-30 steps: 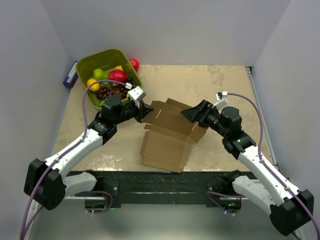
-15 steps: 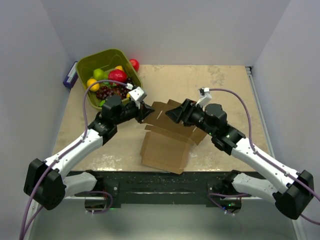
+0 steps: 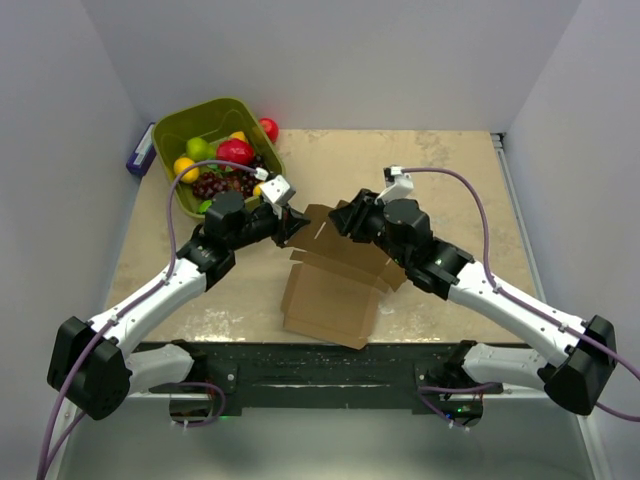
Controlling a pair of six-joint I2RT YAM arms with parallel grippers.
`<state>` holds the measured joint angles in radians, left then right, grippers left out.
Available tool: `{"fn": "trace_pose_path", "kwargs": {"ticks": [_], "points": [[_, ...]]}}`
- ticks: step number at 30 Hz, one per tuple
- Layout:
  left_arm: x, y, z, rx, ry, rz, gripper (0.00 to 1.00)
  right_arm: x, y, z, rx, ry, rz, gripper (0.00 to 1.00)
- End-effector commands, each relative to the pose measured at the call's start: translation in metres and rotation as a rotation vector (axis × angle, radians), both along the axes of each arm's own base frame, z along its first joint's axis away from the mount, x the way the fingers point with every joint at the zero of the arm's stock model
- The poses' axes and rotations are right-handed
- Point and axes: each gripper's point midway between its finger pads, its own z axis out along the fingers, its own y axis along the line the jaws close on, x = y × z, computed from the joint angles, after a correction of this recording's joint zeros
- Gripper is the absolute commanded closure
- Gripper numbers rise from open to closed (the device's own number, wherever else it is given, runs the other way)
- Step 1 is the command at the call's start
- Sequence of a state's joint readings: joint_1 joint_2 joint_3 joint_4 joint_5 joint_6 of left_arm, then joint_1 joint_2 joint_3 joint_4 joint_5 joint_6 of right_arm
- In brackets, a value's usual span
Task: Fold the paper box
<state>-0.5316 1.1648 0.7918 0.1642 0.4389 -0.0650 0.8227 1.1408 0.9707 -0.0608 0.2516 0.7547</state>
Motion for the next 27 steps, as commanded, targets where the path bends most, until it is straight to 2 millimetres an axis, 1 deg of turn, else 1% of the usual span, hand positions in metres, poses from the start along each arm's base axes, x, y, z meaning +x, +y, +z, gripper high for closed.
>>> {"fn": "trace_pose_path", "kwargs": {"ticks": [1,7,11,15,20,22,24,27], "points": [[0.001,-0.001,0.017,-0.019,-0.07,-0.002,1.0,0.012,-0.017,0.007,-0.046,-0.04,-0.104,0.62],[0.001,-0.001,0.02,-0.022,-0.079,-0.006,1.0,0.017,-0.033,-0.003,-0.101,-0.047,-0.171,0.68],[-0.003,-0.003,0.021,-0.024,-0.081,-0.027,1.0,0.02,-0.041,-0.011,-0.152,-0.05,-0.206,0.68],[-0.01,-0.007,0.023,-0.034,-0.091,-0.072,1.0,0.025,-0.045,-0.014,-0.193,-0.06,-0.231,0.7],[-0.017,-0.01,0.027,-0.045,-0.106,-0.118,1.0,0.033,-0.052,-0.026,-0.263,-0.058,-0.275,0.7],[-0.022,-0.013,0.027,-0.05,-0.11,-0.145,1.0,0.035,-0.054,-0.027,-0.275,-0.061,-0.286,0.7],[-0.027,-0.016,0.028,-0.057,-0.115,-0.176,1.0,0.038,-0.054,-0.032,-0.293,-0.06,-0.293,0.7],[-0.03,-0.019,0.028,-0.059,-0.116,-0.202,1.0,0.043,-0.051,-0.031,-0.296,-0.077,-0.285,0.68]]}}
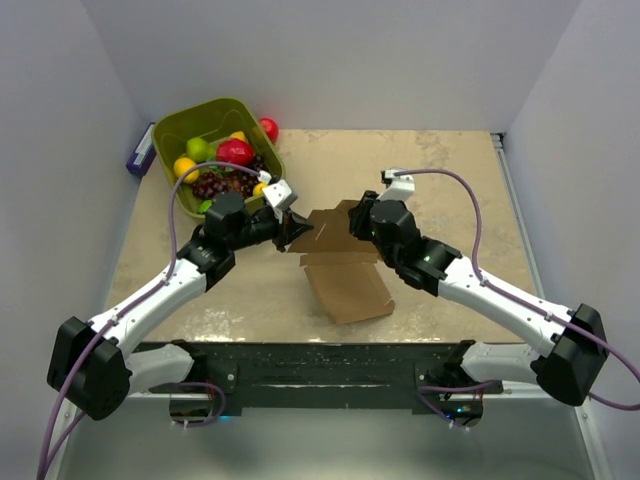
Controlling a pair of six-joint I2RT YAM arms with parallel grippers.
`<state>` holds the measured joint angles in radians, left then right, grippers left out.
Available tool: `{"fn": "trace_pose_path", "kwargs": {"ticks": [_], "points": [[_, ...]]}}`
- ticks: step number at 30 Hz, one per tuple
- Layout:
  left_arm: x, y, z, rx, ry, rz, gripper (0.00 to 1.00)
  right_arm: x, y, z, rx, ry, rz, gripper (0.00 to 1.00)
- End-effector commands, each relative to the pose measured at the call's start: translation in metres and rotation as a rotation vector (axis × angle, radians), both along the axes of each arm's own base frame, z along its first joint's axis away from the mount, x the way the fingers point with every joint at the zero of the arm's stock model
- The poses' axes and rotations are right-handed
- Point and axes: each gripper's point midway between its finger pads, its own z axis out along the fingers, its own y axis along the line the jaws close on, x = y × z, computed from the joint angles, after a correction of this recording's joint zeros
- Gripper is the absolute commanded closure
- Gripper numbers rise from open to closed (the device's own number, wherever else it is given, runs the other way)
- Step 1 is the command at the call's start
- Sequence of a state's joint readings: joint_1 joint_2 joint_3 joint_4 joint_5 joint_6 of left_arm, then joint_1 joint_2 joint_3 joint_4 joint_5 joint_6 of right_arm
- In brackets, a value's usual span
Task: Fold the paper box
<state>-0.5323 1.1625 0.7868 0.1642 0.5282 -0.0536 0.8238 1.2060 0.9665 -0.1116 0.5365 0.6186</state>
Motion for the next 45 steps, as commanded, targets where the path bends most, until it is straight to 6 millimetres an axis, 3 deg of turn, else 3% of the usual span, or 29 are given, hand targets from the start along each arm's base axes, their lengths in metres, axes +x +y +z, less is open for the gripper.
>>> {"fn": "trace_pose_path", "kwargs": {"ticks": [1,16,19,23,27,29,32,37,41,45], "points": [[-0.018,-0.012,0.028,-0.056,-0.114,-0.121,1.0,0.012,-0.006,0.006,-0.033,-0.049,-0.042,0.67],[-0.033,-0.025,0.02,-0.047,-0.084,-0.232,1.0,0.029,0.003,0.028,-0.049,-0.153,0.025,0.61],[-0.018,-0.02,0.015,-0.026,-0.072,-0.135,1.0,0.026,0.003,0.027,-0.052,-0.142,0.036,0.59],[0.024,0.006,0.004,0.031,-0.03,0.153,1.0,0.013,-0.003,0.012,-0.048,-0.09,0.049,0.53],[0.035,0.013,-0.008,0.044,0.034,0.249,1.0,-0.018,0.0,-0.007,-0.008,-0.016,0.153,0.37],[0.035,0.012,-0.011,0.034,0.064,0.253,1.0,-0.033,0.004,-0.022,0.014,0.029,0.191,0.35],[0.031,0.004,-0.013,0.011,0.095,0.215,1.0,-0.058,0.021,-0.03,0.055,0.06,0.272,0.34],[0.023,-0.005,-0.013,-0.024,0.125,0.155,1.0,-0.082,0.06,-0.035,0.065,0.069,0.391,0.34],[0.019,-0.01,-0.01,-0.039,0.126,0.121,1.0,-0.081,0.084,-0.037,0.057,0.063,0.442,0.35],[0.018,-0.01,-0.009,-0.041,0.123,0.115,1.0,-0.074,0.093,-0.052,0.018,0.084,0.429,0.36]]}}
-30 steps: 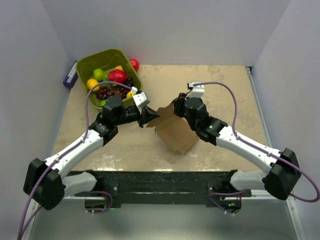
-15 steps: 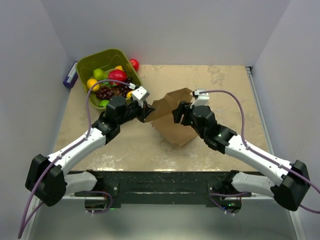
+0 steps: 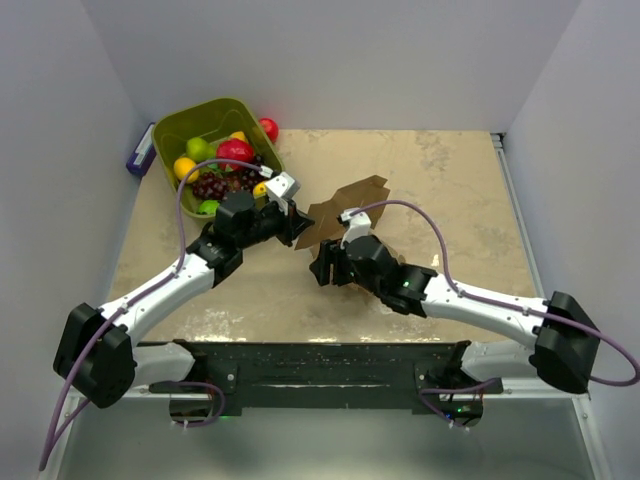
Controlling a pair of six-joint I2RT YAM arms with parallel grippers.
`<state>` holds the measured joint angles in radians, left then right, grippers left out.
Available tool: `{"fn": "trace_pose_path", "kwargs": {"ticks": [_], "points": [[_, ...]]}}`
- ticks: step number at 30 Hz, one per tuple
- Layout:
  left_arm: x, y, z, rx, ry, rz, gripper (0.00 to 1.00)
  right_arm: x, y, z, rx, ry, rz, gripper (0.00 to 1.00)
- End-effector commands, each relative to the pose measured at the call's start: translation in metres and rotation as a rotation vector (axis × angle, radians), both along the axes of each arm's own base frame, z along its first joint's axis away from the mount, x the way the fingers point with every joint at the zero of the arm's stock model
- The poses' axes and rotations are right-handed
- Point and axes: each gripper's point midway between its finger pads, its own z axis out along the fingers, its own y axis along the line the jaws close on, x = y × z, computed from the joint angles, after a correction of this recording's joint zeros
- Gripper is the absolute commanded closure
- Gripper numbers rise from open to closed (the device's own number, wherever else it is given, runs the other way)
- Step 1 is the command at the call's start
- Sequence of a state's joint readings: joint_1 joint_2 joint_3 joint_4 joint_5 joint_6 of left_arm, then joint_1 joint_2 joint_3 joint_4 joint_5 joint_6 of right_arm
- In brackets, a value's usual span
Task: Fold the paper box
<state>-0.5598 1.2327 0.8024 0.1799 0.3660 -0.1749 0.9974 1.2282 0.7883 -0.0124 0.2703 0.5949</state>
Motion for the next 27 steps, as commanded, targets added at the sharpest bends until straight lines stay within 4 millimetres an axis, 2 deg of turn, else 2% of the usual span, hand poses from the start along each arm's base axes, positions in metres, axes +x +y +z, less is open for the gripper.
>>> {"fn": "trace_pose_path", "kwargs": {"ticks": [1,11,17,22,27], "points": [[-0.005,-0.009,0.009,-0.033,0.005,-0.042,1.0,0.012,0.02,0.019,0.051,-0.041,-0.004,0.37],[-0.008,-0.012,0.012,-0.041,-0.004,-0.068,1.0,0.024,0.02,0.02,0.019,-0.081,-0.038,0.43],[-0.01,-0.012,0.014,-0.043,-0.013,-0.082,1.0,0.03,0.022,0.011,-0.015,-0.076,-0.051,0.46],[-0.012,-0.013,0.014,-0.041,-0.017,-0.091,1.0,0.034,0.014,0.009,-0.044,-0.089,-0.089,0.62],[-0.012,-0.013,0.014,-0.041,-0.02,-0.097,1.0,0.037,0.005,0.011,-0.048,-0.105,-0.109,0.68]]}}
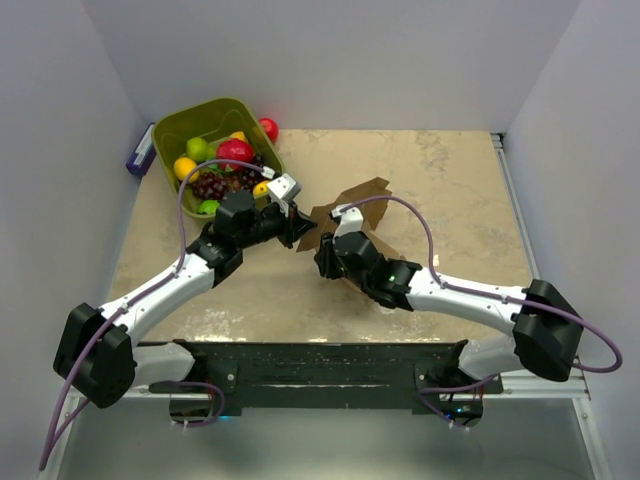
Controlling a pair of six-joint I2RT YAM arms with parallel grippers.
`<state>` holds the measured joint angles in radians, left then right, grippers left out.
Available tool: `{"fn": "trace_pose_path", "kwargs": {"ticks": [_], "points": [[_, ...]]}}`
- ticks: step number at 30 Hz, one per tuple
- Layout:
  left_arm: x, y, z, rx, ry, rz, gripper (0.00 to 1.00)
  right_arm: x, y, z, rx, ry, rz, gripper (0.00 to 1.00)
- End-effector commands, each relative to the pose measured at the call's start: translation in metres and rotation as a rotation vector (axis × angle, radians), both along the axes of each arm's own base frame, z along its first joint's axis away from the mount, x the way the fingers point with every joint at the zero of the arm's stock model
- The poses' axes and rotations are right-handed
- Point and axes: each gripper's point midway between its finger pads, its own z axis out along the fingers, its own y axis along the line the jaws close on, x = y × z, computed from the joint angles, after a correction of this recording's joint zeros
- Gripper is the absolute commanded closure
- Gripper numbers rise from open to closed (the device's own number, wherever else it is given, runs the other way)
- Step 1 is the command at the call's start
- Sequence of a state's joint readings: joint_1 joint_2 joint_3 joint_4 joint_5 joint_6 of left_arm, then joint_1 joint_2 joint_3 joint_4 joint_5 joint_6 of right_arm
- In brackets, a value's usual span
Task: Fold the paper box
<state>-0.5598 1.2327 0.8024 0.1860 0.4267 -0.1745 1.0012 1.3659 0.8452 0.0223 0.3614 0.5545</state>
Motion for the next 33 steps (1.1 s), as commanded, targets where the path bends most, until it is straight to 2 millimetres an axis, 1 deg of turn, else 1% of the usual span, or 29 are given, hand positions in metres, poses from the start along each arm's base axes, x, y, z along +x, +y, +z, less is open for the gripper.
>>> {"fn": "trace_pose_path", "kwargs": {"ticks": [1,4,8,9,10,12,14,15,22,28,29,31,33], "points": [[-0.004,-0.007,0.012,-0.027,-0.024,-0.04,1.0,0.014,-0.005,0.03,0.044,-0.078,-0.051,0.7],[-0.005,-0.008,0.013,-0.029,-0.027,-0.049,1.0,0.018,-0.011,0.028,0.047,-0.079,-0.062,0.72],[-0.007,-0.009,0.014,-0.031,-0.031,-0.06,1.0,0.024,-0.021,0.018,0.043,-0.07,-0.082,0.76],[-0.007,-0.008,0.013,-0.03,-0.03,-0.06,1.0,0.026,-0.026,0.011,0.034,-0.061,-0.088,0.76],[-0.007,-0.009,0.012,-0.03,-0.028,-0.062,1.0,0.028,-0.028,0.011,0.044,-0.064,-0.092,0.76],[-0.008,-0.01,0.013,-0.033,-0.033,-0.07,1.0,0.031,-0.033,0.002,0.035,-0.054,-0.097,0.76],[-0.008,-0.01,0.013,-0.035,-0.031,-0.074,1.0,0.031,-0.031,-0.002,0.042,-0.051,-0.086,0.76],[-0.009,-0.011,0.013,-0.034,-0.029,-0.077,1.0,0.031,-0.031,-0.008,0.035,-0.041,-0.084,0.76],[-0.009,-0.012,0.011,-0.035,-0.025,-0.087,1.0,0.034,-0.016,-0.02,0.083,-0.034,-0.061,0.76],[-0.012,-0.015,0.009,-0.043,-0.015,-0.103,1.0,0.039,-0.009,-0.028,0.108,-0.042,-0.065,0.76],[-0.011,-0.014,0.011,-0.046,-0.015,-0.101,1.0,0.039,-0.008,-0.032,0.105,-0.033,-0.066,0.75],[-0.012,-0.014,0.01,-0.047,-0.014,-0.104,1.0,0.04,-0.007,-0.033,0.108,-0.035,-0.068,0.75],[-0.009,-0.012,0.01,-0.034,-0.019,-0.085,1.0,0.041,-0.007,-0.026,0.123,-0.043,-0.073,0.74]]}}
